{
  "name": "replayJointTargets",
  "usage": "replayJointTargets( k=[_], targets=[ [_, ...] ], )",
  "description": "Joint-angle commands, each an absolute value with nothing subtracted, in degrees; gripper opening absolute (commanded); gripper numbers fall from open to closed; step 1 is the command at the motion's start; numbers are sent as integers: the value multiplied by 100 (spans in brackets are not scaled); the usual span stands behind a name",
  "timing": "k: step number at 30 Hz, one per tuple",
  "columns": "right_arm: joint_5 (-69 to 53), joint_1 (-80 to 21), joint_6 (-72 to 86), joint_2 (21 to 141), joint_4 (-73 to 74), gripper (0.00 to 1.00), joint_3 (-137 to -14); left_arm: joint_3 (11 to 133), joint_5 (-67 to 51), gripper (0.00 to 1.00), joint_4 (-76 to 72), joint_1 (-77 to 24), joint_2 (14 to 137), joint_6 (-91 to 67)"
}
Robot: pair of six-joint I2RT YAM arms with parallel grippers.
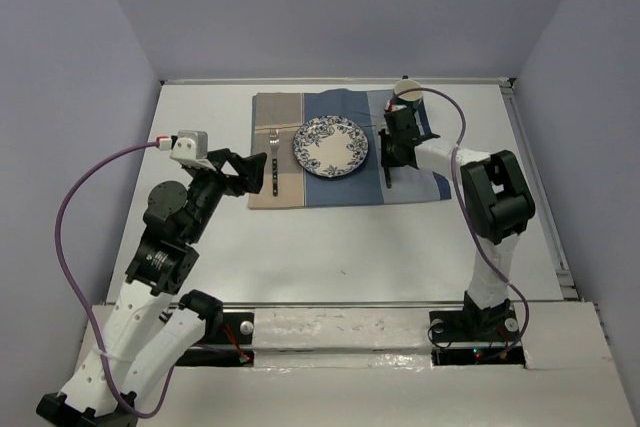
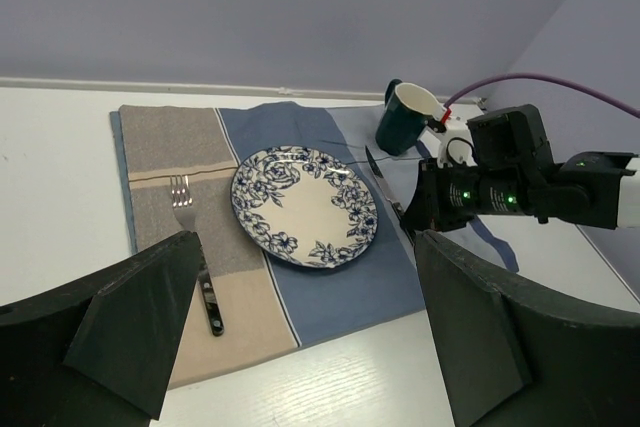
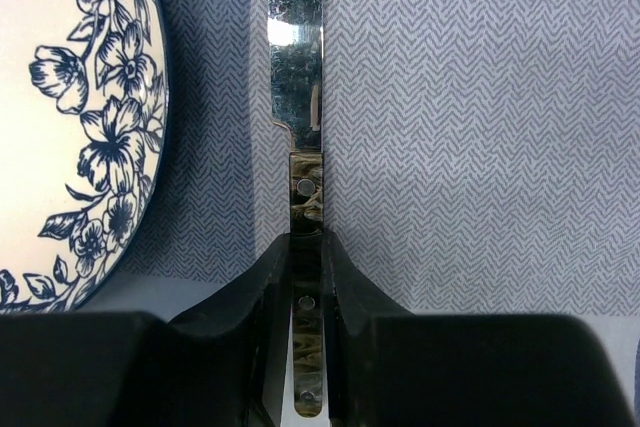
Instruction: Set the dinner table for one person
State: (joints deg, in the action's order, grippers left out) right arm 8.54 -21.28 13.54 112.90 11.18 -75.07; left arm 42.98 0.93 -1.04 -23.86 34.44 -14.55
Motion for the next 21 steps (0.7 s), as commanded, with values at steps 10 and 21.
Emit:
replayJointTargets(
  k=[10,21],
  targets=[
    [914,-2083,1520,10355,1274,47,-7577,4245,184,99,-413,-2329,3472,-1318],
    [-298,-2083,1925,6797,835,88,-6039,4245,369,99,-404,-2303,3358,-1283]
  ],
)
